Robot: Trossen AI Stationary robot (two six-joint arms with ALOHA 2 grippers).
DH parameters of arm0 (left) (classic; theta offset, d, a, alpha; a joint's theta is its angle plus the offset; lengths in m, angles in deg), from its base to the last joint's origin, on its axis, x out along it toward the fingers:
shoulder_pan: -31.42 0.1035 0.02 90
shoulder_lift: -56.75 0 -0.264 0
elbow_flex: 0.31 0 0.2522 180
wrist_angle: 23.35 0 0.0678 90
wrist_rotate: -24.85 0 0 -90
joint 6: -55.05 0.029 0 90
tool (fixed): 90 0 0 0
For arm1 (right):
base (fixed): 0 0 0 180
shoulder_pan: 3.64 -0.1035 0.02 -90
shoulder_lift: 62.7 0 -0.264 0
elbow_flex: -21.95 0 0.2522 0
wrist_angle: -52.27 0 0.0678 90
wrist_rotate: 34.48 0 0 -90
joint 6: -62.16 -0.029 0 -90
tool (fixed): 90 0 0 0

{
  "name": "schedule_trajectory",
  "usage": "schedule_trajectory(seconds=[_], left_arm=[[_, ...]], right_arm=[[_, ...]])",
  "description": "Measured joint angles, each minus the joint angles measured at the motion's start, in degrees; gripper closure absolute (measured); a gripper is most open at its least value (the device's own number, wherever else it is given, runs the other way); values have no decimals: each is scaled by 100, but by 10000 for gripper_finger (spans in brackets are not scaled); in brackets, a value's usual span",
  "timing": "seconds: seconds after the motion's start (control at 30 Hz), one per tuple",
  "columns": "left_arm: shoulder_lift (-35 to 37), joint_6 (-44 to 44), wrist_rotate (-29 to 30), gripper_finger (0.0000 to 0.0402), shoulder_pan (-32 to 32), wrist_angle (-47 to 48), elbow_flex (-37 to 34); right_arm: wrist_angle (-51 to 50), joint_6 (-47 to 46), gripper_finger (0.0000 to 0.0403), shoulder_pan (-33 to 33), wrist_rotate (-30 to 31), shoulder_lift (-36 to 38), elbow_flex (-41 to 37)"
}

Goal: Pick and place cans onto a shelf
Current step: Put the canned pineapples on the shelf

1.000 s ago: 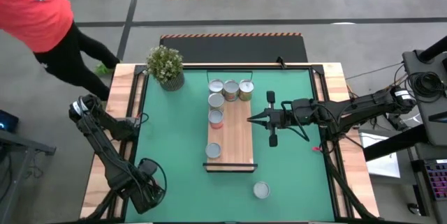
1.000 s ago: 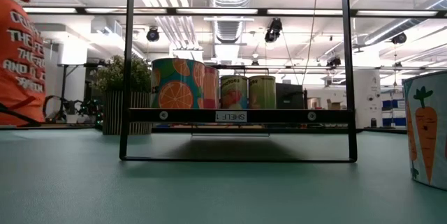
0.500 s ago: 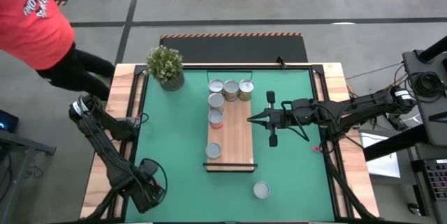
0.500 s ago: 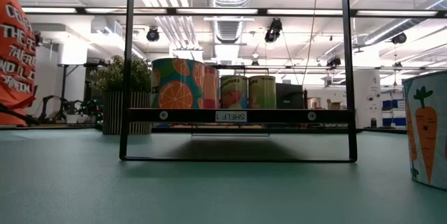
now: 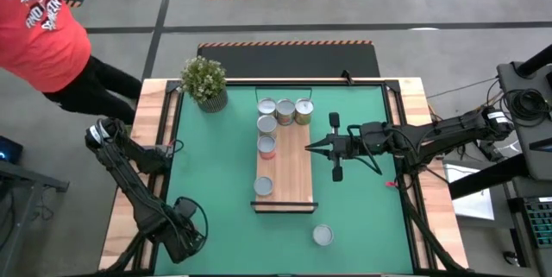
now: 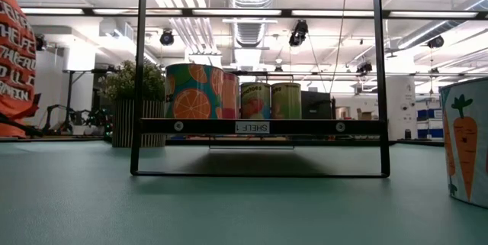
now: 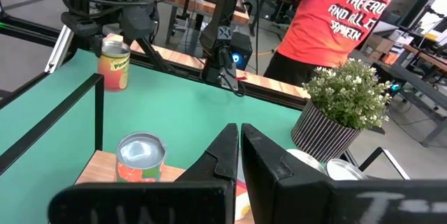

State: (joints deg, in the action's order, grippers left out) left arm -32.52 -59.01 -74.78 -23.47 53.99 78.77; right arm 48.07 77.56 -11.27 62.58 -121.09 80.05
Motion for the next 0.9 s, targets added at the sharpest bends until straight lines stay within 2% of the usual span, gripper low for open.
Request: schedule_trajectory(seconds=[0.2, 0.3, 0.47, 0.63, 0.73, 0.9], left_arm=[[0, 216, -796, 86, 127, 37, 212], [0, 473, -805, 79, 227, 41, 476], [0, 1126, -747, 91, 468, 194, 991], [0, 1460, -737, 95, 700, 1202, 1591], [0, 1743, -440, 93, 816, 1906, 2054], [0, 2240, 715, 93, 1048, 2600, 2856]], right_arm=[[-11, -33, 394, 0, 1, 0, 0], [-13, -31, 394, 0, 1, 0, 0], [-35, -28, 394, 0, 2, 0, 0], [-36, -26, 394, 0, 3, 0, 0], [-37, -24, 394, 0, 3, 0, 0], [-68, 19, 394, 0, 5, 0, 0]])
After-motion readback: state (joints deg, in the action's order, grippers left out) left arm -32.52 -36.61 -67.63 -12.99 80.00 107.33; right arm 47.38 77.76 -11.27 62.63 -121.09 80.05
